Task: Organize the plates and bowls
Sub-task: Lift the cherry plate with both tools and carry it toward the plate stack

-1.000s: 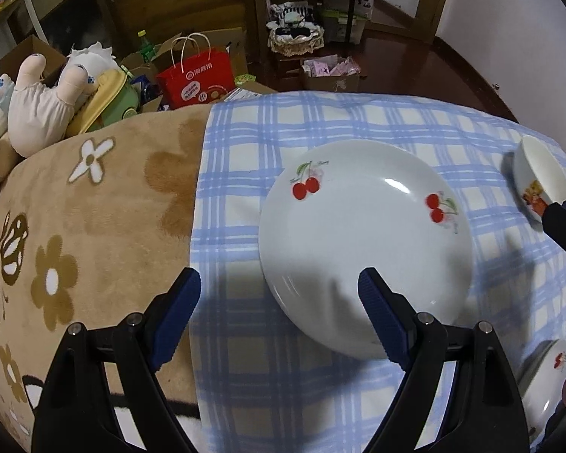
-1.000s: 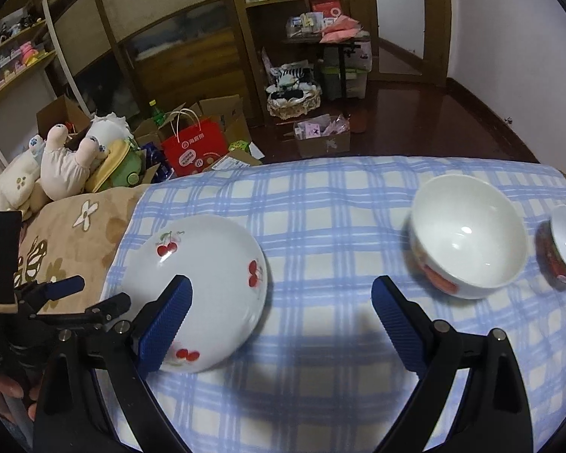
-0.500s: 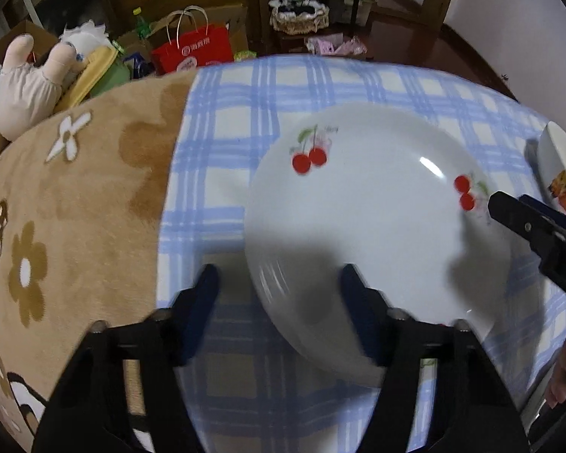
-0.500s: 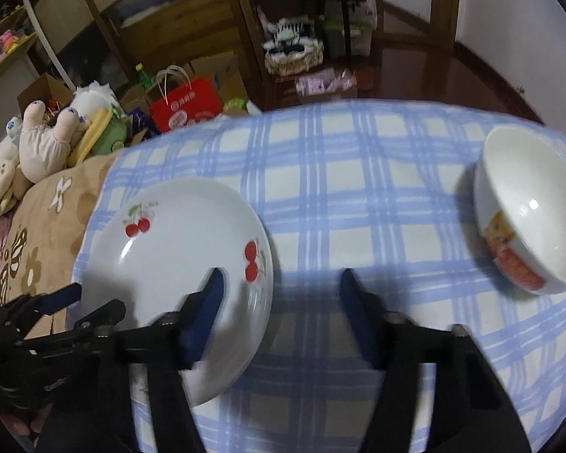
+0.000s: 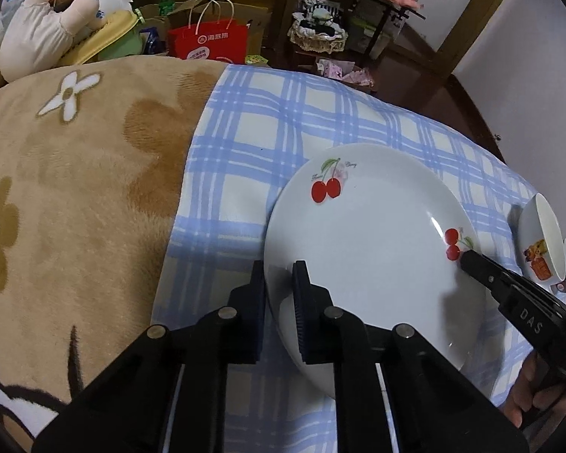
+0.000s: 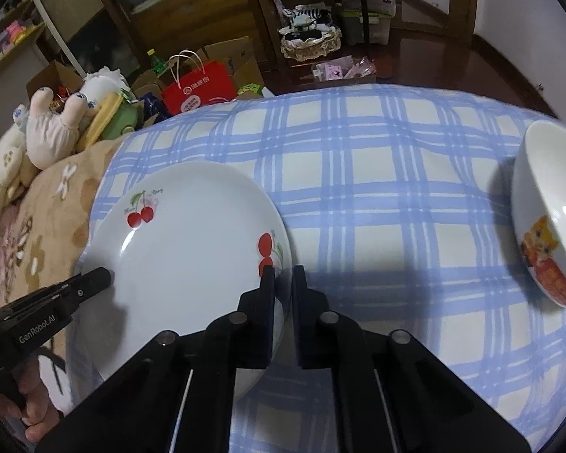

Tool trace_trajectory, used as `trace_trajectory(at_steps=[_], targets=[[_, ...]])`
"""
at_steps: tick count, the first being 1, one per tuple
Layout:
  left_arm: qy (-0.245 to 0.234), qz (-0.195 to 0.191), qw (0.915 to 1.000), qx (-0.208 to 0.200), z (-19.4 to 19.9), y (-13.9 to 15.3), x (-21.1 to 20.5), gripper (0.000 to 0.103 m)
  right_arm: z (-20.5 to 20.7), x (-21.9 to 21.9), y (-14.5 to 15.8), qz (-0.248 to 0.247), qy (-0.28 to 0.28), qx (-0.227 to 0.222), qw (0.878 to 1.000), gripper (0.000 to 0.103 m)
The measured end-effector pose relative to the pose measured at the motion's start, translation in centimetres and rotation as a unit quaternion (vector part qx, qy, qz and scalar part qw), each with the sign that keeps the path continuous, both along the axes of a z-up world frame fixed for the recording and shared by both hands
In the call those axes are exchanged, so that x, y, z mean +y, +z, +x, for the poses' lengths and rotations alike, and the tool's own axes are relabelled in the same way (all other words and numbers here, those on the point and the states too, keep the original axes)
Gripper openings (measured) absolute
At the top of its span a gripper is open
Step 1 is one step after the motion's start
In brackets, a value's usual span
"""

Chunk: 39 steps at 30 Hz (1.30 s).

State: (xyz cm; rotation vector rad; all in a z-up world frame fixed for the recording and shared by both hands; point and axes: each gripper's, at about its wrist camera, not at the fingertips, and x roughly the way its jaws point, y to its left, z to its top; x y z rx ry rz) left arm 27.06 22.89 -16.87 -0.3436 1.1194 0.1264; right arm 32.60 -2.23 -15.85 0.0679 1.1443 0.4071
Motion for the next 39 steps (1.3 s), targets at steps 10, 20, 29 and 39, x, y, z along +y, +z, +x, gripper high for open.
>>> trace_trajectory(at_steps=[10, 20, 29, 39], targets=[[-0.001, -0.045, 0.999, -0.006, -0.7, -0.3, 1.0, 0.011, -0.5, -0.1, 0.4, 0.0, 0.008, 0.019, 1.0, 0.008], [-0.017, -0.057, 0.9982, -0.012, -3.1, 1.2, -0.7, 0.01, -3.8, -2.9, 2.2, 0.021, -0.024, 0.01, 0.999, 0.007], [-0.044, -0.061, 0.9964, -0.037, -5.4, 4.6, -3.8, 0.011, -7.1, -6.4, 6.2, 0.025, -0.06, -0.013, 0.998, 0.007], [-0.08, -0.055, 0.9939, -0.052, -8.3, 8.4, -7.6, 0.011, -12.0, -10.8, 10.1, 0.037, -0.095, -0.037, 0.994, 0.006]])
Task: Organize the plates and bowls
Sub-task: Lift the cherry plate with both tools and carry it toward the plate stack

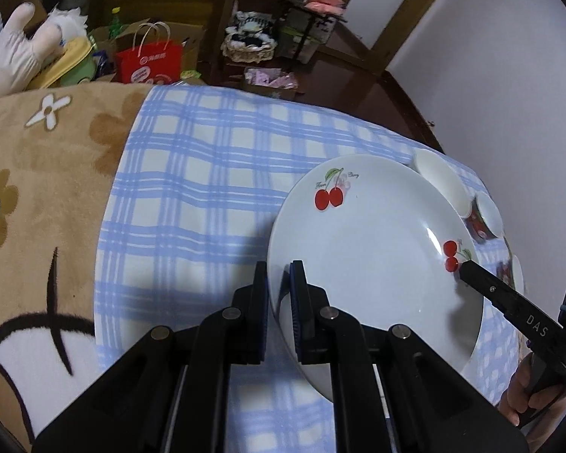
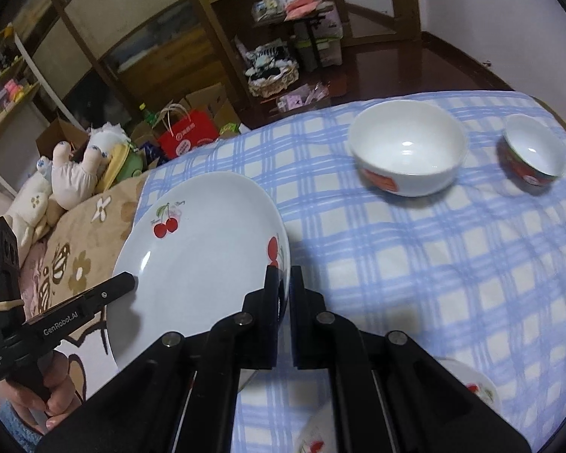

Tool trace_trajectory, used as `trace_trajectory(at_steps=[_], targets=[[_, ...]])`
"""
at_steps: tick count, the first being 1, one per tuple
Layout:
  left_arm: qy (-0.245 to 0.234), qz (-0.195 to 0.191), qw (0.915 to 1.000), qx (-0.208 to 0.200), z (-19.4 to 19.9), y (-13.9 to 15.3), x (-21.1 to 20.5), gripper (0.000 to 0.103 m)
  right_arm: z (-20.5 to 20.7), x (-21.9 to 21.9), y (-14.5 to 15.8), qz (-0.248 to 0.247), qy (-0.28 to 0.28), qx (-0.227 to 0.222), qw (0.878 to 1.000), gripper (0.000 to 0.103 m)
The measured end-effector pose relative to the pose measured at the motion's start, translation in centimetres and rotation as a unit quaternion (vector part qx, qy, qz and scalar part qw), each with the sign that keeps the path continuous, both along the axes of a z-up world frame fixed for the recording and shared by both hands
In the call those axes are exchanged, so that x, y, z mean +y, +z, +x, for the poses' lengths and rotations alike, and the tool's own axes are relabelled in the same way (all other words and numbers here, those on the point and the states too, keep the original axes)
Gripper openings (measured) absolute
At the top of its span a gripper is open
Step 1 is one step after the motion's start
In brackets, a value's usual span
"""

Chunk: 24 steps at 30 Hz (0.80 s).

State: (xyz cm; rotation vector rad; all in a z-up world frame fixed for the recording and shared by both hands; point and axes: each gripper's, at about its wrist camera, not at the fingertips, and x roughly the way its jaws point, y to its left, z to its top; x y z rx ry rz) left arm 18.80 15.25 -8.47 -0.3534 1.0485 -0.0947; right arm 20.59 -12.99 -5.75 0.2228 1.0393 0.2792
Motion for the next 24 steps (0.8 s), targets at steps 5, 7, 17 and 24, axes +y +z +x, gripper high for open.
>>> trace_trajectory(at_steps=[5, 7, 17, 24], targets=[[-0.023, -0.006, 0.9996, -0.012, -1.5, 2.1, -2.1, 0.01, -2.2, -2.8, 2.0, 0.014, -0.025, -0.014, 0.999, 0.006], [-0.034, -0.006, 0.9993, -0.017, -2.1, 2.9, -3.0, 0.01, -3.0, -3.7, 2.6, 0.014, -0.03, -0.018, 0.999, 0.006], [-0.07, -0.003, 0.9973, -0.019, -4.8, 4.2, -8.3, 0.011, -7.5, -8.8, 4.6, 0.008, -0.057, -0.035, 0.998, 0.006], [-0.108, 0.012, 0.994, -0.014, -6.6, 3.6, -12.2, 0.012, -10.2, -12.1, 4.0, 0.005, -0.083, -0.028, 0.996, 0.006]])
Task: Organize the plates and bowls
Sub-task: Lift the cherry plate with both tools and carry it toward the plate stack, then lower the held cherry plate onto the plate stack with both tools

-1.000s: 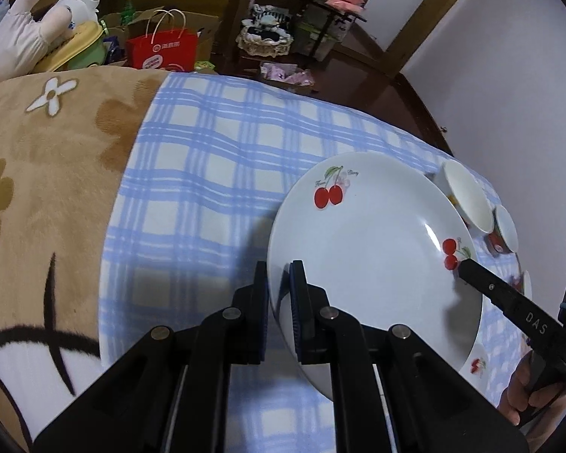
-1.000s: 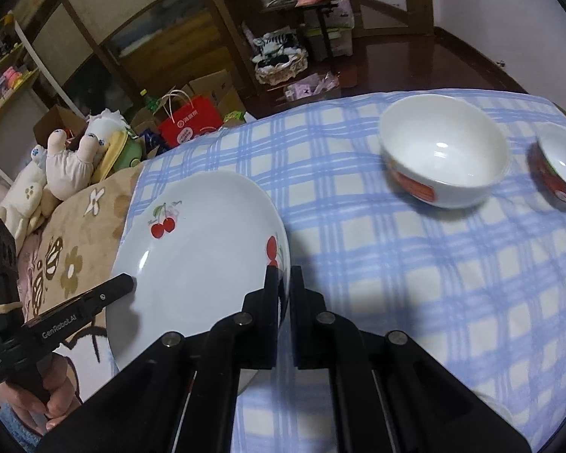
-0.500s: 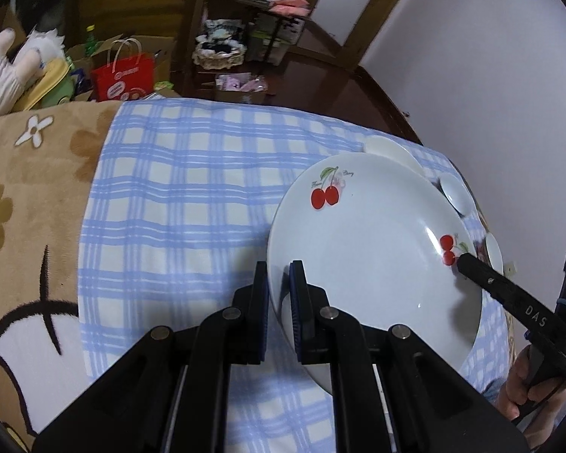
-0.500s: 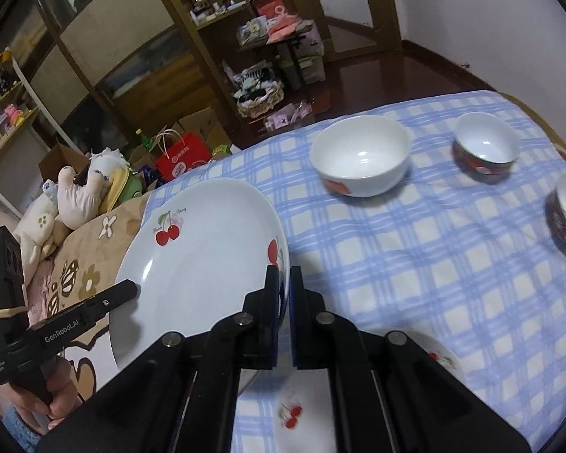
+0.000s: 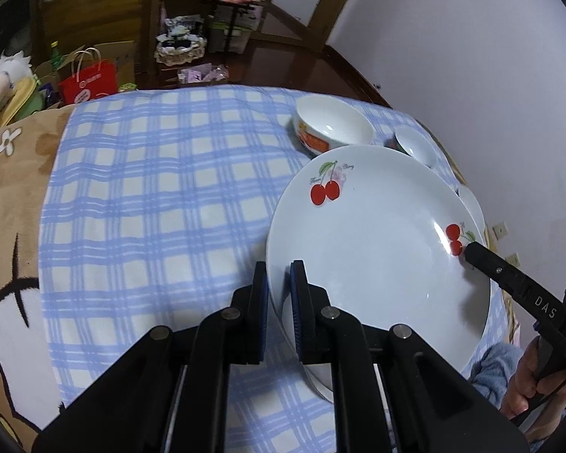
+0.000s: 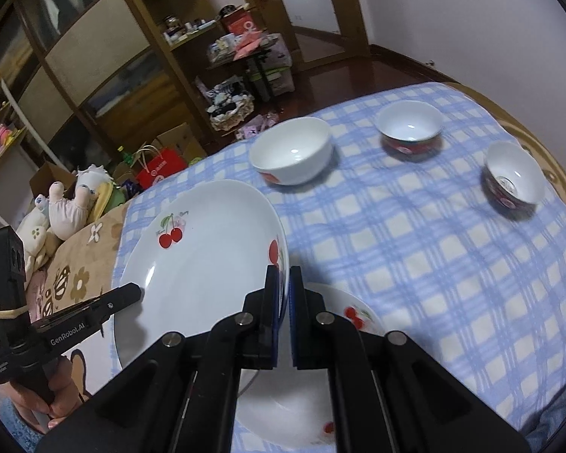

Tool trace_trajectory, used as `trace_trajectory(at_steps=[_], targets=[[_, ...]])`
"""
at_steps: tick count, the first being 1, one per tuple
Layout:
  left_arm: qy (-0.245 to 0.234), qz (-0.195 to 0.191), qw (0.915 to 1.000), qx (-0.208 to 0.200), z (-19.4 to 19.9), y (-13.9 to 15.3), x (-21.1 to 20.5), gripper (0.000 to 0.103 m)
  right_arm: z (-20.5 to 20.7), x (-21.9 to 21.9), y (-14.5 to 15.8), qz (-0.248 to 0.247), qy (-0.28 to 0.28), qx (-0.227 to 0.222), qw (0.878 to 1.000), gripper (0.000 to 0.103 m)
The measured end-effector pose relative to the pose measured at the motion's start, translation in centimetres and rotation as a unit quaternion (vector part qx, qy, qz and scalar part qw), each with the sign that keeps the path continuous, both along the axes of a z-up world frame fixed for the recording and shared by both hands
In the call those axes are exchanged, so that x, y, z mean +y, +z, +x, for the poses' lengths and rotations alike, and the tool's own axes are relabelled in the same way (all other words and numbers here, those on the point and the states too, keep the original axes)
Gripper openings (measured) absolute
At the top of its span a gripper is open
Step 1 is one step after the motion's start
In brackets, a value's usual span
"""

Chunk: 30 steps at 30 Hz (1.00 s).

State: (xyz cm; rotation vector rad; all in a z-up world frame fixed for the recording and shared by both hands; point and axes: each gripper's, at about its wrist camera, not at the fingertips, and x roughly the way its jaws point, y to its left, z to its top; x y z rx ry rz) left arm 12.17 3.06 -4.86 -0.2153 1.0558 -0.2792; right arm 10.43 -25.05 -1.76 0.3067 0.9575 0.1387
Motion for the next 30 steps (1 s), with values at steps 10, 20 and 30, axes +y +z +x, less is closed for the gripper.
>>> trace_trajectory(at_steps=[10, 20, 30], targets=[[-0.025, 0.019, 0.9993, 0.02, -1.7, -1.9, -3.5, 0.012, -2.3, -2.8, -2.6, -0.004, -0.022, 0.024, 0.999, 0.006], [-0.054, 0.037, 0.9974, 0.032, -2.2, -3.4, -4.4, 0.012, -3.2, -3.9, -5.1, 0.015, -0.028, 0.045, 0.998, 0.006], [-0.051, 0.046, 0.9953, 0.068, -1.6, -6.6, -4.9, 0.012, -3.7, -3.3, -6.9, -0.01, -0.032, 0.062, 0.998, 0.005]])
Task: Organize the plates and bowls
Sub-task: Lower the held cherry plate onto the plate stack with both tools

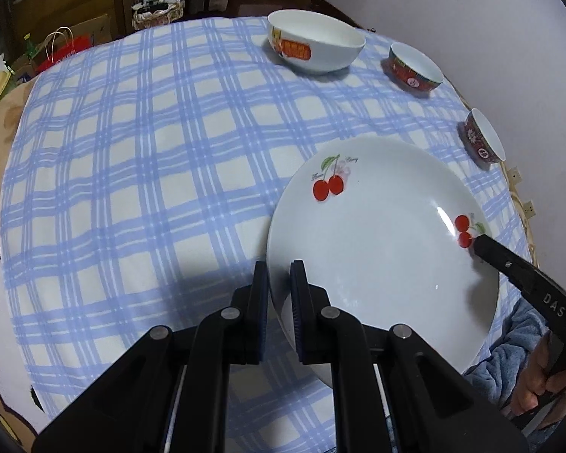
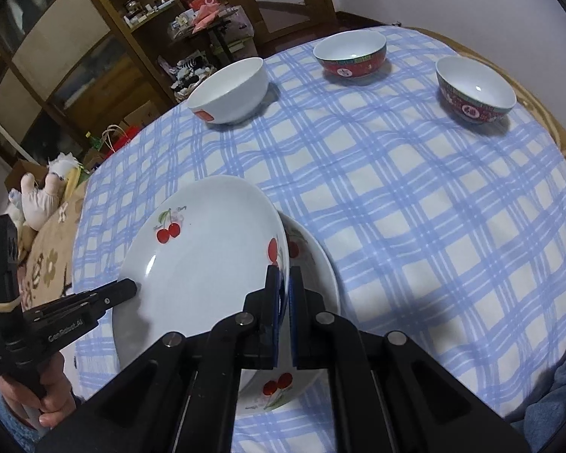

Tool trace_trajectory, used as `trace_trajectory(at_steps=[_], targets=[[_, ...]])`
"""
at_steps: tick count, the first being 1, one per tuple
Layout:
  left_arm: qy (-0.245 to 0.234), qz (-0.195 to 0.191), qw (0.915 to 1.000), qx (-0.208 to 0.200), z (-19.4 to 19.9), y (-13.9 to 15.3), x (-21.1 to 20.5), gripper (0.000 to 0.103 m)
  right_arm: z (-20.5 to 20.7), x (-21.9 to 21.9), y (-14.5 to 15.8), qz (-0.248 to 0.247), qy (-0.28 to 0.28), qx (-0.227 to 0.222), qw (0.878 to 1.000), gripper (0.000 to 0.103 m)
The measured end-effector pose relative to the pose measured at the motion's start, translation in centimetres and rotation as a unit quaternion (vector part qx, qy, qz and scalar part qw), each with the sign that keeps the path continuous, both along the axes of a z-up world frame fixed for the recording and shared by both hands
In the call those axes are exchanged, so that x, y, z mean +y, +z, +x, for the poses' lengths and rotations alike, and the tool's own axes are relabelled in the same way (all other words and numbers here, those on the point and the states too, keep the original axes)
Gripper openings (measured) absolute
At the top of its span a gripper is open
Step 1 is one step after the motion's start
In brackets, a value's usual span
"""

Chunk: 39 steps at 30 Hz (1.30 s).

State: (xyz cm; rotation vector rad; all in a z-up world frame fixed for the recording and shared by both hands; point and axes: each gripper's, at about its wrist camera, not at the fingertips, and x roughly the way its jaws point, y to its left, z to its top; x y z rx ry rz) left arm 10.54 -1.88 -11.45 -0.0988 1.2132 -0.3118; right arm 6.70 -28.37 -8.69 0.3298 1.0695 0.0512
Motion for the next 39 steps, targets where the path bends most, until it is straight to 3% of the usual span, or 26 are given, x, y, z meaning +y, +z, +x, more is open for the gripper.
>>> trace_trajectory(at_steps=[16, 28, 39], targets=[[-0.037, 0.005, 0.9993, 0.004, 0.1, -1.4, -1.4, 0.012, 0.3, -0.8, -0.8, -0.017, -0.026, 0.02, 0.999, 0.005], [-0.045, 0.027, 0.9986, 0.006, 0.1, -2.0, -1.9, 0.011, 0.8, 0.0, -1.7, -0.058, -0.018, 0.041, 0.997, 0.007], [-0.049, 0.019, 0.9986, 0.004, 0.1, -2.1, -1.5, 0.011, 1.6, -0.2, -2.7, -0.06, -0.017, 0.061, 0.996, 0.009]])
